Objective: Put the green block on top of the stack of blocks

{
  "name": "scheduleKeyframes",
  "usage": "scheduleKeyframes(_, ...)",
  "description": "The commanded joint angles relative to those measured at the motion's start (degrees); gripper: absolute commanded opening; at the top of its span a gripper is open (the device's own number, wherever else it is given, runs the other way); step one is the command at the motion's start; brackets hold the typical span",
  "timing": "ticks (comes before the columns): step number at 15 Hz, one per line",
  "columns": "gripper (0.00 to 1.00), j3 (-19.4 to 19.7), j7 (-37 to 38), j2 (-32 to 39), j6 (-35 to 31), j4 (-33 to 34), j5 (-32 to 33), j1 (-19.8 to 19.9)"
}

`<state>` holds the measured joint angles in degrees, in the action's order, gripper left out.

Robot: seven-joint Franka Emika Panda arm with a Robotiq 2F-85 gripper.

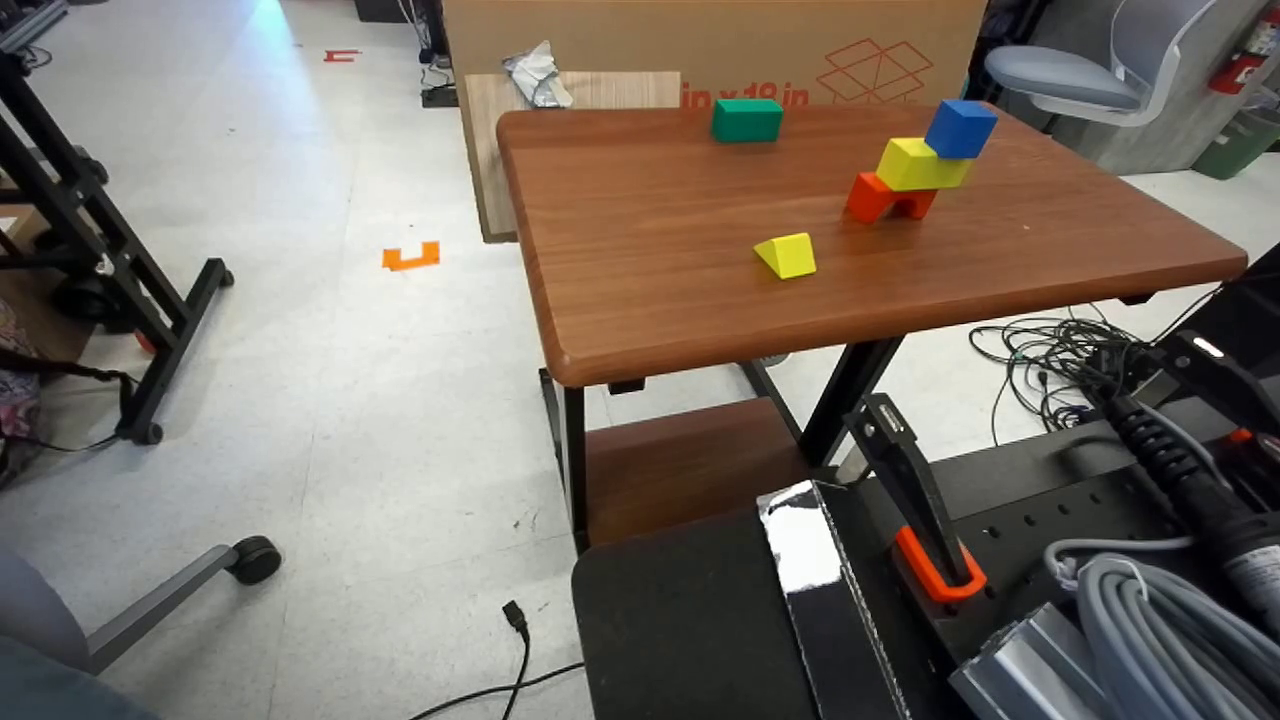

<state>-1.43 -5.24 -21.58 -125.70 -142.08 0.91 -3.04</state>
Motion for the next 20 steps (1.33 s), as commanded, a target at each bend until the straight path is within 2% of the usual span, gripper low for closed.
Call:
scheduleKeyframes(1, 1.0, -1.1, 4.41, 9.39, -1.49, 7.05, -0.23, 0.23)
scheduleKeyframes(4, 1.0, -2.07, 9.48, 16.29, -2.13, 12.0, 1.04, 0.38)
scheduleKeyframes(9, 1.0, -2.43, 12.38, 26.19, 0.7, 21.97, 1.07, -0.35)
scheduleKeyframes(12, 1.0, -2.11, 14.95, 30.8, -1.45, 26.46, 3.49, -0.94)
scheduleKeyframes(20, 1.0, -1.35, 15.05, 41.15, -1.23, 36.16, 3.7, -1.45)
